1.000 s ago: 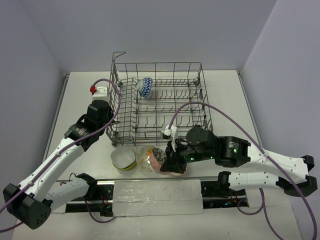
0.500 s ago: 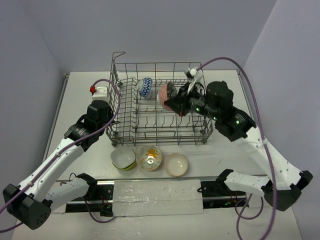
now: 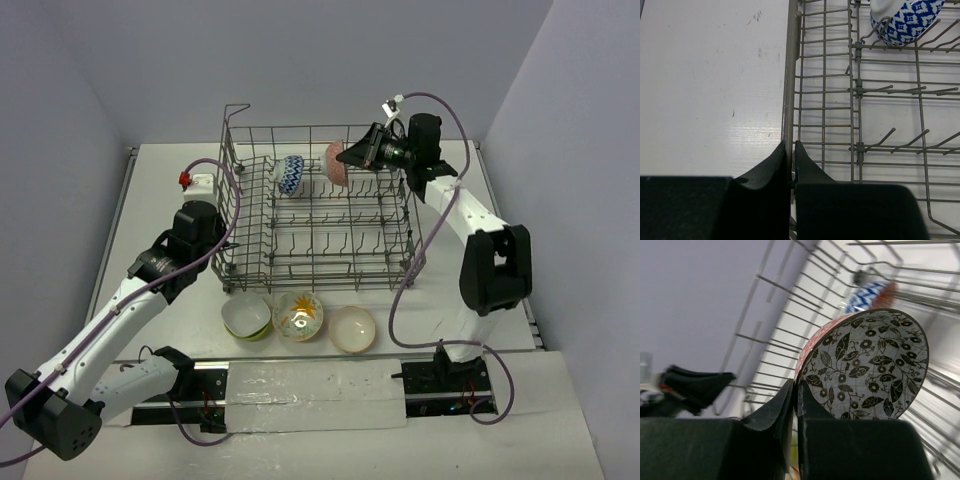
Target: Load the bowls into the dish rack
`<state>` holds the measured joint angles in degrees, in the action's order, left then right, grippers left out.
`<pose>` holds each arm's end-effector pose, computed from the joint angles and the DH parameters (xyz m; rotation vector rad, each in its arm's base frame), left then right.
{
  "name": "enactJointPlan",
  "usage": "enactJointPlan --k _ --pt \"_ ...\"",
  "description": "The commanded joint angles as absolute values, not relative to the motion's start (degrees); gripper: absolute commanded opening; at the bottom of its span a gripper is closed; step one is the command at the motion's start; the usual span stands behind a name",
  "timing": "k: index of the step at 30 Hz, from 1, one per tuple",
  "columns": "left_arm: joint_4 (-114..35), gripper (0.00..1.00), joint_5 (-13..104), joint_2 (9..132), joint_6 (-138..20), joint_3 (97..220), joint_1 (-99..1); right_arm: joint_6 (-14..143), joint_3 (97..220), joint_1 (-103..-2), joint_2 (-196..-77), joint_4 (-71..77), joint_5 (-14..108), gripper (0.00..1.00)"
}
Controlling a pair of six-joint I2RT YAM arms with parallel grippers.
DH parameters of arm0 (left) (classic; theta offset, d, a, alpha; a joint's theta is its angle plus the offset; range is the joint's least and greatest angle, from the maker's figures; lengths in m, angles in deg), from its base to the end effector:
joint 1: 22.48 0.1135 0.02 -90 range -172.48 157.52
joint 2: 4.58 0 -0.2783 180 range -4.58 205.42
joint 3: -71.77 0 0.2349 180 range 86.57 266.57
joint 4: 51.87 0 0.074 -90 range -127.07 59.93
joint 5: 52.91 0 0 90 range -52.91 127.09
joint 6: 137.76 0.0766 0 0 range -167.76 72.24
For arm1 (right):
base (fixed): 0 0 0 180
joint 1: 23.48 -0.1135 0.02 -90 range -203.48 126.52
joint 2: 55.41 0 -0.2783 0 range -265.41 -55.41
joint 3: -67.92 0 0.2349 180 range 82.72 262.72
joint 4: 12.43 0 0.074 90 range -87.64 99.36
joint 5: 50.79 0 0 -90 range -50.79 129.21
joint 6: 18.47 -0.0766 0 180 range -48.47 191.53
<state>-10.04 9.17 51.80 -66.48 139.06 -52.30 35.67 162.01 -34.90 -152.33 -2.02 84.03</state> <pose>0.2071 -0.0773 0.3169 -0.0880 2.0402 -0.0128 0.3942 0.1347 0.3488 -0.1966 1.9132 1.2713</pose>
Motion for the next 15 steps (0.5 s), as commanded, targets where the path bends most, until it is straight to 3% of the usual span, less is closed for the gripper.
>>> enactJointPlan --k 1,7,15 --pt "-9.2 0.0 4.5 50.6 -65.2 138.5 -51.3 20.2 167.9 -33.1 -155.1 -29.5 98.5 0.0" --pt "-9.2 0.0 4.6 51.1 -65.1 138.7 -51.0 6.5 172.1 -30.9 -163.4 -44.1 103.6 0.0" --pt "-9.2 0.0 5.1 51.6 -65.0 138.6 -50.7 1.9 175.2 -30.6 -171.6 -48.6 103.7 0.0"
